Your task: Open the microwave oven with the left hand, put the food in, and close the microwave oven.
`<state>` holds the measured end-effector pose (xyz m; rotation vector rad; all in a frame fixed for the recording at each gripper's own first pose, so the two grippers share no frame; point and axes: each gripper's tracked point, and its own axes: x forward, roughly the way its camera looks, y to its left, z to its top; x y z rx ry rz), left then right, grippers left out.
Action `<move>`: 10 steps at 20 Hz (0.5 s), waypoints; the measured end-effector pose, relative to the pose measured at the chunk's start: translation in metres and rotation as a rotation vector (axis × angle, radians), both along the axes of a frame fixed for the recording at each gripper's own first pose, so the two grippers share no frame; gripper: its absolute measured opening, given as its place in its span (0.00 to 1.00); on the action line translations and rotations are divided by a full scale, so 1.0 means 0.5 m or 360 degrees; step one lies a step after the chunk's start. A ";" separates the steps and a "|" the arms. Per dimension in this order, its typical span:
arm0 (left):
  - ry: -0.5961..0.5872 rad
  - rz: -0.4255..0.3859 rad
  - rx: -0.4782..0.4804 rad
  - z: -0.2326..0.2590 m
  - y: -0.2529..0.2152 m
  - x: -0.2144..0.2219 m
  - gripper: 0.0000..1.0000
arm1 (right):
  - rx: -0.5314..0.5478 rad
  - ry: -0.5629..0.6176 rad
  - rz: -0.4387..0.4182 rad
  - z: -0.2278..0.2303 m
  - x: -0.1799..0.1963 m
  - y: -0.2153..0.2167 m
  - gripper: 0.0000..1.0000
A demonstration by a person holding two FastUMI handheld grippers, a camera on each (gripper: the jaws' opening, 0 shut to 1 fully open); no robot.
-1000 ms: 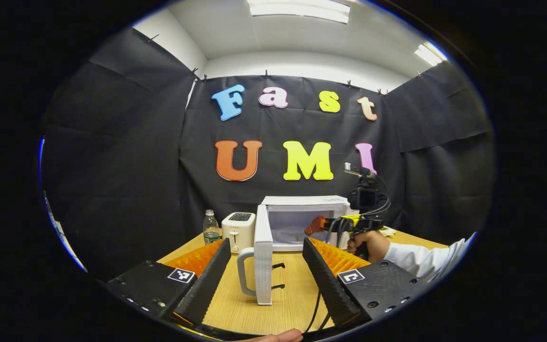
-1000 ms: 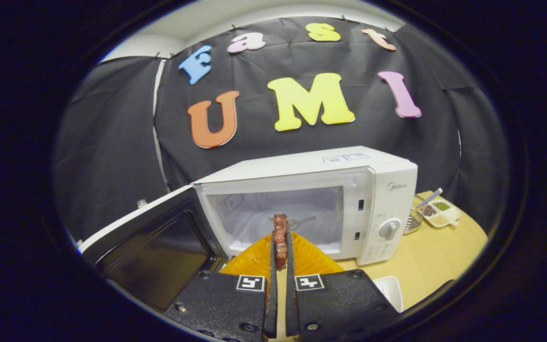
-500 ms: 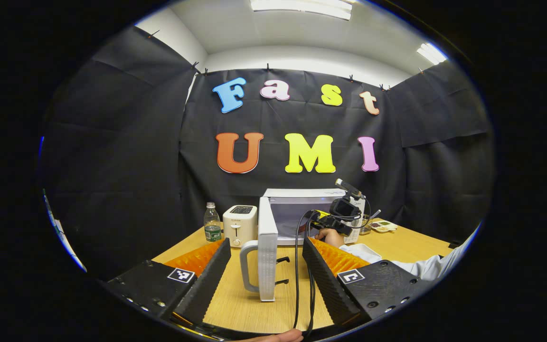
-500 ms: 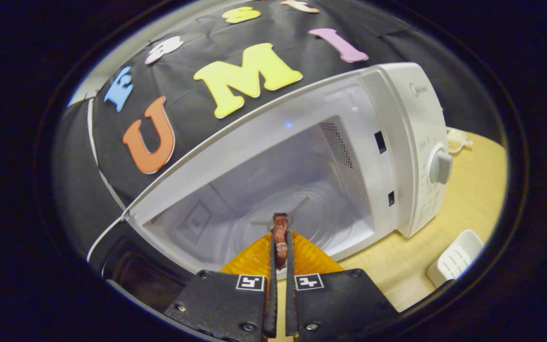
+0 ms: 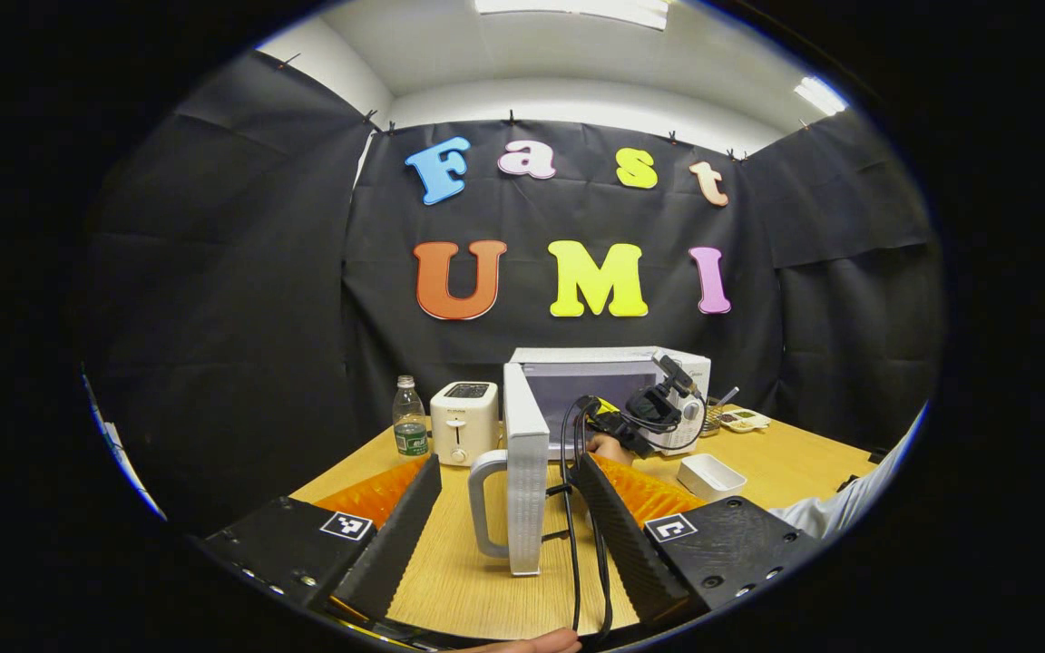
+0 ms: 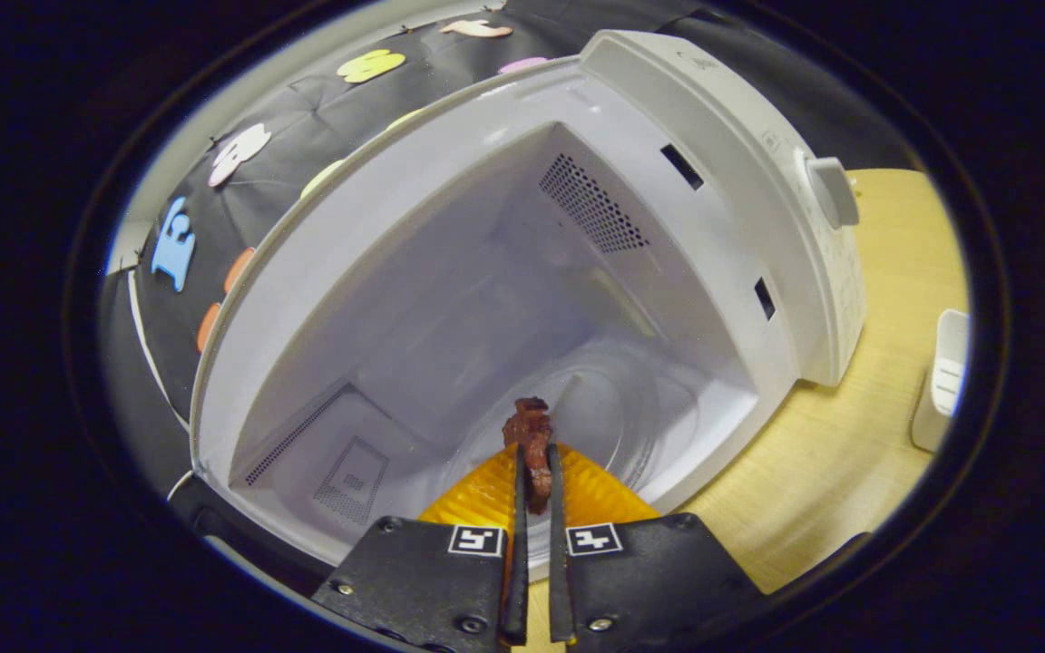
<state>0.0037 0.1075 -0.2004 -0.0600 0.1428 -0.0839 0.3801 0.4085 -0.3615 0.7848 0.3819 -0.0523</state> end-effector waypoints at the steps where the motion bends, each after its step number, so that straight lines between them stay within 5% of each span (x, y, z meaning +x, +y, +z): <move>1: 0.0008 0.0001 -0.0001 -0.004 0.001 0.002 0.93 | 0.0007 0.0002 0.0002 -0.003 0.002 0.001 0.13; 10: 0.0000 0.0088 -0.0040 0.001 0.039 -0.001 0.93 | -0.0338 0.0050 0.0053 -0.006 0.006 -0.016 0.17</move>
